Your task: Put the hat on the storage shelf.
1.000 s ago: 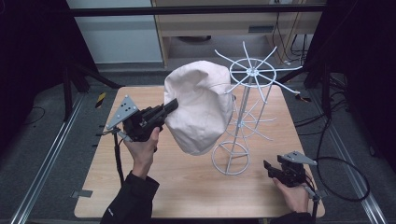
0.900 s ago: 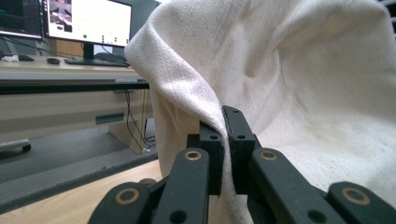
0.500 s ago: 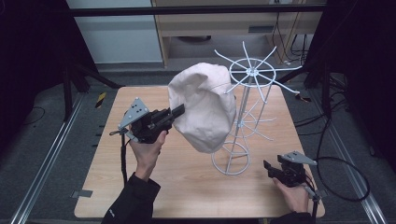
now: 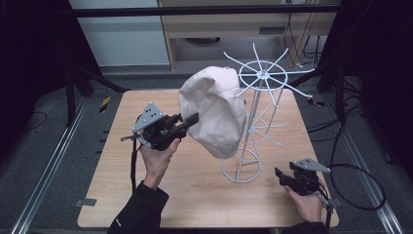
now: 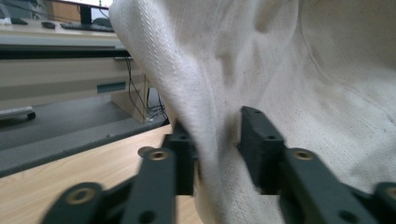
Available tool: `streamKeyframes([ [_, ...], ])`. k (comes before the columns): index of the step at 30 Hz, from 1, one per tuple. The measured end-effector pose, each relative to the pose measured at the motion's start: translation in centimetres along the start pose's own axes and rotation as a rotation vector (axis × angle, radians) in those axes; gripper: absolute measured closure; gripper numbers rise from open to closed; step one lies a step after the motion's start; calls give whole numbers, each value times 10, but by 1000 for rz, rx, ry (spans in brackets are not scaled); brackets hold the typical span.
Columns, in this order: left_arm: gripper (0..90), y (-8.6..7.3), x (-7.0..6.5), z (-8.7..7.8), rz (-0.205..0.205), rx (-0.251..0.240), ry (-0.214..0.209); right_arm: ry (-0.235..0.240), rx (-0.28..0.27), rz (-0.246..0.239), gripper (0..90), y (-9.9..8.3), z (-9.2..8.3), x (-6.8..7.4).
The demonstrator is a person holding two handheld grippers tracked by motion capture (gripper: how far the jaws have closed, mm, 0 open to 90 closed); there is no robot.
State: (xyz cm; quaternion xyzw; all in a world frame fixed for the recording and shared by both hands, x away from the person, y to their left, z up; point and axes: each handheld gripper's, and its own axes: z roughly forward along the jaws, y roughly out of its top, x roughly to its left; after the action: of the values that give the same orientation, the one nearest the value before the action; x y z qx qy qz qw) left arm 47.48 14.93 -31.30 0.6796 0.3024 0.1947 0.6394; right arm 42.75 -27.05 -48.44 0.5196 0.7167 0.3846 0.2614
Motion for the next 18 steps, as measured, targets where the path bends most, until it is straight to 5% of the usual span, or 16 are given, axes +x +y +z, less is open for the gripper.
streamKeyframes([
  [4,488,-1,-1,-8,-2,4,23,1,1,4,373,0,0,0],
  [12,364,-3,-2,-45,25,17,96,-3,0,10,358,-1,-1,0],
  [18,304,-18,9,-81,30,21,180,-6,0,14,334,-1,0,0],
])
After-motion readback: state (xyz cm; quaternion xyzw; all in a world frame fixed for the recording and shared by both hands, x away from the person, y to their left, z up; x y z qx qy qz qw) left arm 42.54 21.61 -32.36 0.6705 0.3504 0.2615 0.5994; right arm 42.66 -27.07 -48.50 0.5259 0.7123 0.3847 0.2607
